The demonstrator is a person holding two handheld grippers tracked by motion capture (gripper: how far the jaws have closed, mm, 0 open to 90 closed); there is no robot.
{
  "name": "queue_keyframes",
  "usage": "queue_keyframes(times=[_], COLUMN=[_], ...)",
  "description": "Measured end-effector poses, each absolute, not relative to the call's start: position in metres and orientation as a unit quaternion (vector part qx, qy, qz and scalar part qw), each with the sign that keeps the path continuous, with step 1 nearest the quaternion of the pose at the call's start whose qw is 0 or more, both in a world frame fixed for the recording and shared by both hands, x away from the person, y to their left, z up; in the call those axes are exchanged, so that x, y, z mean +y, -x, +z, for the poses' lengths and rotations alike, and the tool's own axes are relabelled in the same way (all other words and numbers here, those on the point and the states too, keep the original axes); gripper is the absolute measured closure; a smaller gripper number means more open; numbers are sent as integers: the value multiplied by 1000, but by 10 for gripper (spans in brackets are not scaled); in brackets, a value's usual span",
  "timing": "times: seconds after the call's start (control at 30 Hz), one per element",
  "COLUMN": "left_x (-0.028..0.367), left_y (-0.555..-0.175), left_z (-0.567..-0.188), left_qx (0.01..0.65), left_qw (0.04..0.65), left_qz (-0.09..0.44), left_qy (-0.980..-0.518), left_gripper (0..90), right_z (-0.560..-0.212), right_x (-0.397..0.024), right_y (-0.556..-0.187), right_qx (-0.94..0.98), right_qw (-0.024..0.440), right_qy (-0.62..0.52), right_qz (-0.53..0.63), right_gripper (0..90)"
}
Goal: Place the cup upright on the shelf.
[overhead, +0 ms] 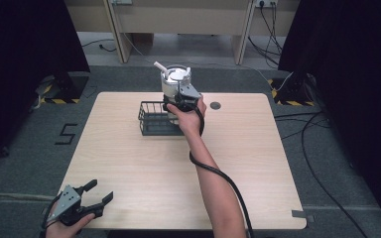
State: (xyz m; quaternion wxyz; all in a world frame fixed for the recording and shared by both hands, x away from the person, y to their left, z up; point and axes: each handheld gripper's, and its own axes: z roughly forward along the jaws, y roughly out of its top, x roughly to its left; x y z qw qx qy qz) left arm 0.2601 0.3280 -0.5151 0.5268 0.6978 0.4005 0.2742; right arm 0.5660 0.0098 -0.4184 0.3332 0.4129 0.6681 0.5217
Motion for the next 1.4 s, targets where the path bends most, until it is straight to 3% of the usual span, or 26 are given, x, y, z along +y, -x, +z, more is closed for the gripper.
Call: queue_keyframes(times=[1.4], left_x=[324], left_y=[-260], left_z=[-516], left_qx=[394], left_qw=[524], left_qz=[273], left_qy=[-705], left_gripper=[221], right_z=[-437], right_x=[4], right_y=[-543], right_qx=[650], right_qw=[329], right_qy=[-420], right_qz=[541], right_gripper=[59])
